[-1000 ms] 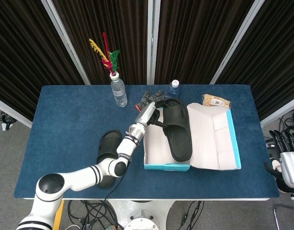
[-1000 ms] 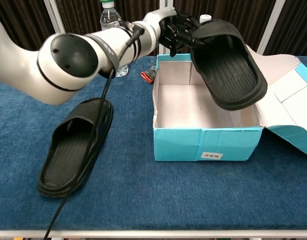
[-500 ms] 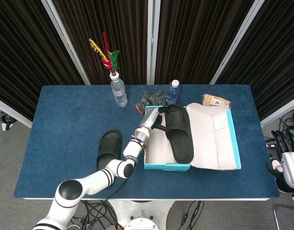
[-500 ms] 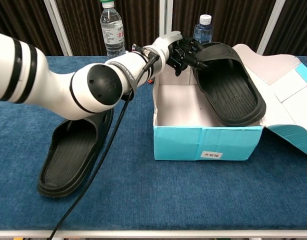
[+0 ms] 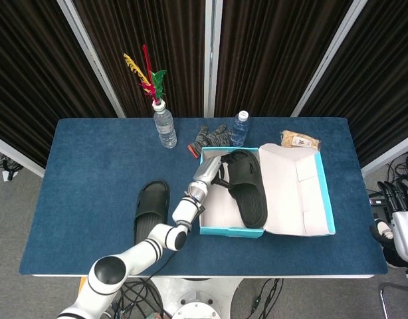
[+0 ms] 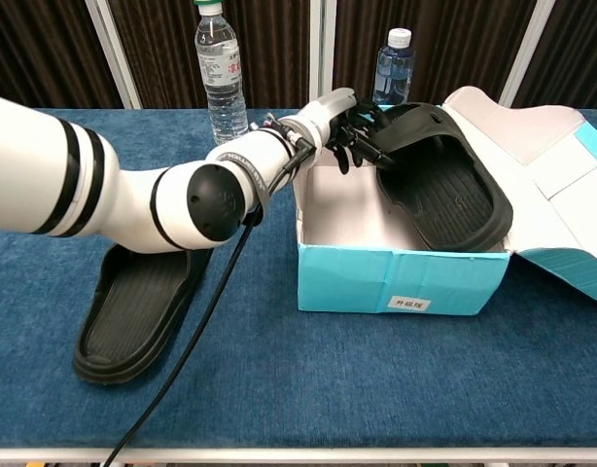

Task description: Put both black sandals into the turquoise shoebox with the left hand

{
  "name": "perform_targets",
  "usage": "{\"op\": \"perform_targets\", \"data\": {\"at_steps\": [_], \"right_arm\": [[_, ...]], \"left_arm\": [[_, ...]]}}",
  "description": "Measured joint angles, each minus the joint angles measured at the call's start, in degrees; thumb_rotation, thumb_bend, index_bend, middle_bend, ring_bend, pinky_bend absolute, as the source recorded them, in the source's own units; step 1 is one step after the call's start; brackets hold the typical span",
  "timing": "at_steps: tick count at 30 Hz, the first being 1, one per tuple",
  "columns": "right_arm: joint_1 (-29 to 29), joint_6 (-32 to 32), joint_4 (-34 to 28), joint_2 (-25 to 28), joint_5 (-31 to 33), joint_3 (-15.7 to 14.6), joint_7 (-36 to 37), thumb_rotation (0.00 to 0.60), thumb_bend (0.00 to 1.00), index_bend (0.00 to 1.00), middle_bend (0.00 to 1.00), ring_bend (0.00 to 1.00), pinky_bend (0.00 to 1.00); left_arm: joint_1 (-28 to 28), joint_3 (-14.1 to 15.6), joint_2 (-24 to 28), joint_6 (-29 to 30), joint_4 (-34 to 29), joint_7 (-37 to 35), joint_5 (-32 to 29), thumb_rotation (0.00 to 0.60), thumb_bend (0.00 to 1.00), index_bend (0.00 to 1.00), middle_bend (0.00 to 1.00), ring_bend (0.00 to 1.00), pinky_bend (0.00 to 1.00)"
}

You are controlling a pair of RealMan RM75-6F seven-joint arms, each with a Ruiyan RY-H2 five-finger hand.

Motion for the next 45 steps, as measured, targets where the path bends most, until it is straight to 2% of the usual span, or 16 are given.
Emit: {"op": "perform_targets", "data": {"at_steps": [15,18,20,23,25,28,31,36,39,45], "right_arm": [[-0.2,0.4,-0.9,0.4,-0.3,-0.1,-0.5,0.600,0.10,0.03,0.09,0.00,0.06],[-0.3,0.5,-1.0,0.5,-0.4,-0.1,-0.5,0.600,0.10,0.03,0.09,0.00,0.06],[-0.3,0.7,-1.1,0.6,-0.4,-0.1,-0.5,0.600,0.10,0.03,0.09,0.00,0.06],[-0.5,0.8,-1.1,0.6,-0.5,-0.1,-0.3,0.600,0.10,0.03,0.09,0.00,0.06],[-0.5,0.9,-1.0,0.6,-0.6,-0.1,-0.2,0.600,0.10,0.03,0.09,0.00,0.06],[-0.7,1.2,-1.0,0.6,-0.8,-0.2,0.1,0.600,0.10,0.03,0.09,0.00,0.06],[-0.8,1.5,-0.9,0.6,-1.0,-0.2,0.4,0.600,0.10,0.03,0.09,0.00,0.06],[-0.8,1.6,-0.6,0.4,-1.5,-0.2,0.8,0.600,0.11,0.03,0.09,0.00,0.06],[-0.6,1.5,-0.5,0.3,-2.0,-0.2,0.9,0.600,0.12,0.03,0.09,0.00,0.06],[-0.3,1.5,-0.2,0.2,-2.7,-0.2,1.3,0.600,0.12,0.03,0.09,0.00,0.06]], "left_arm": [[0.8,3.4,-0.5,0.2,0.4,7.8,-1.4,0.600,0.00,0.38,0.41,0.61,0.63],[0.7,4.3,-0.5,1.2,0.1,9.1,-1.9,0.600,0.00,0.36,0.37,0.57,0.62],[0.6,4.8,-0.5,1.5,-0.2,9.6,-2.1,0.600,0.00,0.27,0.26,0.47,0.57],[0.6,5.0,-0.5,2.2,-0.5,9.7,-2.0,0.600,0.00,0.11,0.08,0.21,0.47],[0.6,5.2,-0.5,3.3,-0.8,9.9,-1.7,0.600,0.00,0.08,0.01,0.06,0.39],[0.8,5.5,-0.5,5.7,-1.2,10.3,-0.5,0.600,0.00,0.06,0.00,0.00,0.32],[1.3,5.9,-0.1,7.7,-2.1,10.7,1.1,0.600,0.00,0.05,0.00,0.00,0.29],[3.2,6.7,2.7,10.0,-7.1,12.1,3.0,0.600,0.00,0.04,0.00,0.00,0.28],[4.9,7.2,5.7,11.1,-12.3,14.4,3.6,0.600,0.00,0.04,0.00,0.00,0.28],[9.4,8.2,15.8,12.5,-29.3,22.2,2.7,0.600,0.00,0.04,0.00,0.00,0.27]]}}
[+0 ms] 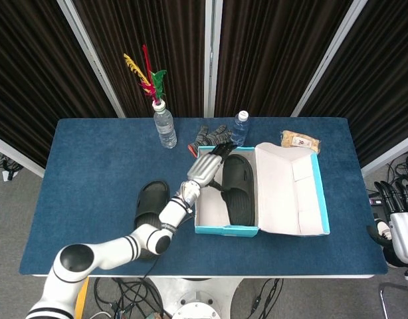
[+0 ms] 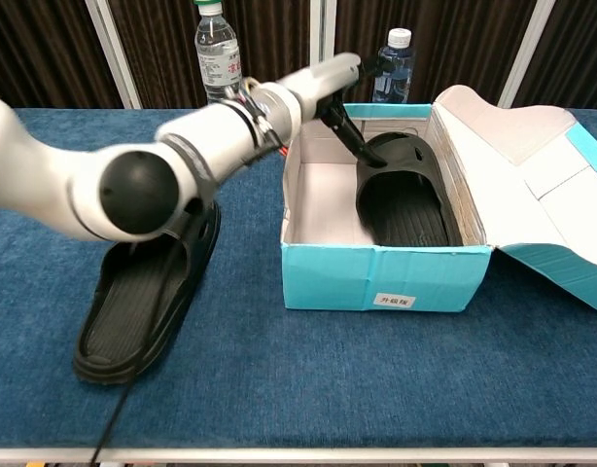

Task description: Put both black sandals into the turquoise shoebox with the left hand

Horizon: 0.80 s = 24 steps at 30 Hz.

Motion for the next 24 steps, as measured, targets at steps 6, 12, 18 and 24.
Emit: {"op": "perform_targets", "data": {"at_steps": [6,12,18,24], "right_arm": [[0.6,-0.4,0.8,-0.4,-0.5,0.1,0.7,0.600,0.12,0.03,0.09,0.00,0.06],[1.3,-1.1,1.8,-1.0,-1.0,0.2,1.6,0.600,0.12,0.03,0.09,0.00,0.06],[1.8,-1.8,2.4,-1.4,-1.2,0.1,2.1,0.600,0.12,0.03,0.09,0.00,0.06],[1.9,-1.7,2.2,-1.4,-1.5,-0.1,1.9,0.600,0.12,0.03,0.09,0.00,0.06]], "left_arm": [[6.1,1.5,16.3,2.1,-22.5,9.6,-4.2,0.600,0.00,0.07,0.00,0.16,0.38],[13.5,4.6,34.3,4.7,-38.5,17.0,-10.5,0.600,0.00,0.09,0.01,0.44,0.56],[18.5,11.6,41.2,4.6,-43.4,21.5,-16.6,0.600,0.00,0.09,0.01,0.53,0.63],[19.3,16.1,41.2,-0.4,-43.4,21.4,-19.6,0.600,0.00,0.09,0.01,0.57,0.65]]}}
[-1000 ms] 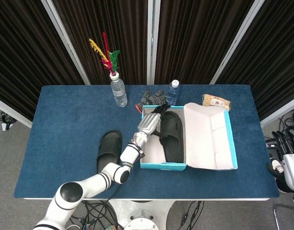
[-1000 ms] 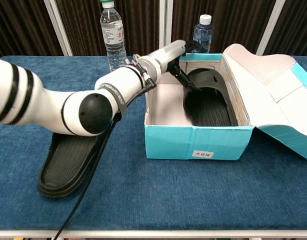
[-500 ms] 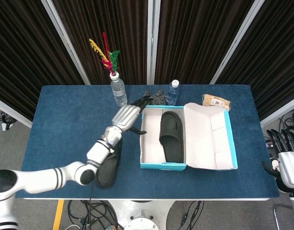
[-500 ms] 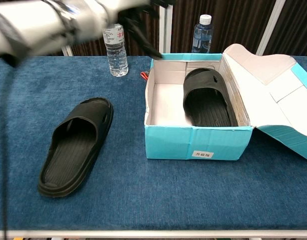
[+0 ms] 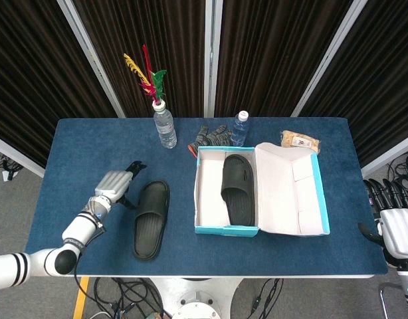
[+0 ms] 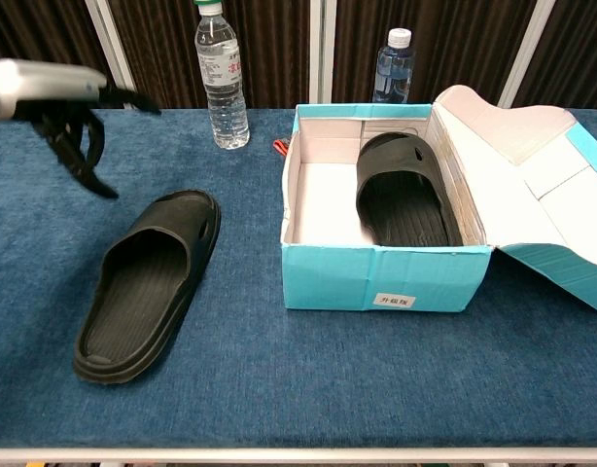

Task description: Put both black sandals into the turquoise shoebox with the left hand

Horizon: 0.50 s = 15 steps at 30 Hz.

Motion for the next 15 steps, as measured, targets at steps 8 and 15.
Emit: {"op": "perform_targets", "data": {"at_steps": [8,15], "right_arm": [[-0.3,0.4,0.0,-0.3,0.1,-0.2,0.1,0.600,0.12,0.03,0.09,0.00,0.06],[-0.1,0.2,0.4,-0.7,-0.2,-0.4,0.6,0.600,0.12,0.03,0.09,0.00,0.06]], "left_arm": [[-1.2,1.9,-1.3,-2.7,0.5,-0.5,-5.2,0.600,0.00,0.08,0.01,0.59,0.66],[-3.2,1.5,-2.0,-5.1,-0.1,-2.5,-7.2,0.600,0.00,0.08,0.03,0.62,0.66]]}}
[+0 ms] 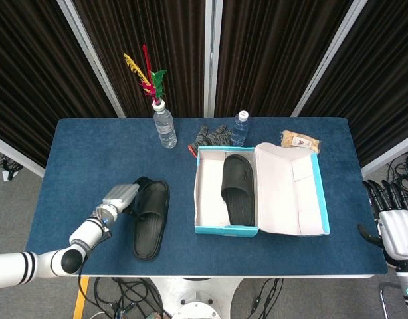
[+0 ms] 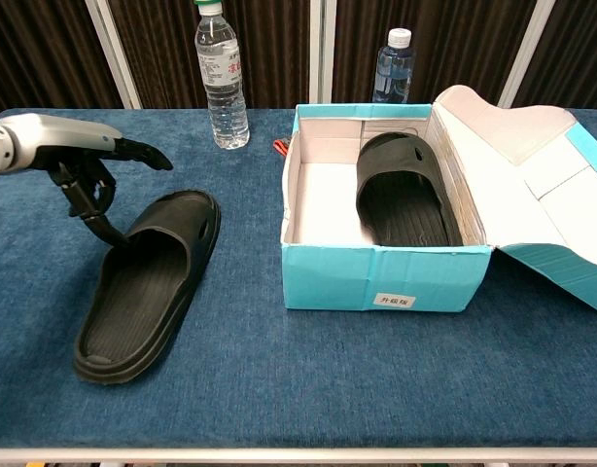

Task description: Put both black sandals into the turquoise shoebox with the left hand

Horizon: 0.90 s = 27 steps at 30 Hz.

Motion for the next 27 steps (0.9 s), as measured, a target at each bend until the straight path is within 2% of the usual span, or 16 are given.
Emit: {"op": "perform_targets", "data": {"at_steps": [7,8,10,13,18,23,27], "right_arm": [[0.0,-0.1,0.6,-0.2,0.2,0.0,0.6,0.600,0.12,0.03,0.09,0.00,0.06],[0.0,-0.1,0.7,-0.2,0.2,-0.1,0.8,0.600,0.12,0.03,0.09,0.00,0.06],[-0.1,-0.1,0.9,-0.1,0.3,-0.1,1.0,0.600,0.12,0.03,0.09,0.00,0.06],[-0.1,-0.3,1.0,-0.1,0.6,-0.2,1.1,0.600,0.12,0.03,0.09,0.00,0.06],[-0.1,-0.1,1.1,-0.2,0.5,-0.1,1.2,0.600,0.12,0.03,0.09,0.00,0.06],[0.0,0.0,0.8,-0.1,0.5,0.0,0.8,0.600,0.12,0.03,0.09,0.00,0.06],[0.0,0.1,0.5,0.0,0.4,0.0,0.4,0.600,0.12,0.03,0.09,0.00,0.06]], "left_arm": [[-3.4,1.5,-3.7,-0.4,3.0,1.9,-6.1,0.600,0.00,0.11,0.08,0.66,0.68],[-4.0,1.8,-4.3,-0.3,3.5,2.3,-7.3,0.600,0.00,0.14,0.11,0.67,0.70],[-5.0,2.3,-6.1,0.6,5.0,3.1,-9.9,0.600,0.00,0.28,0.26,0.73,0.76],[-5.4,2.7,-8.4,3.7,6.7,3.7,-11.6,0.600,0.00,0.43,0.42,0.80,0.81],[-4.9,3.2,-10.7,7.6,9.1,4.7,-11.6,0.600,0.00,0.58,0.55,0.86,0.86],[-2.6,1.9,-8.4,8.8,8.5,1.6,-7.8,0.600,0.00,0.59,0.58,0.86,0.87],[-0.2,-0.9,-4.8,8.3,6.9,-4.8,-4.0,0.600,0.00,0.59,0.58,0.86,0.87]]}}
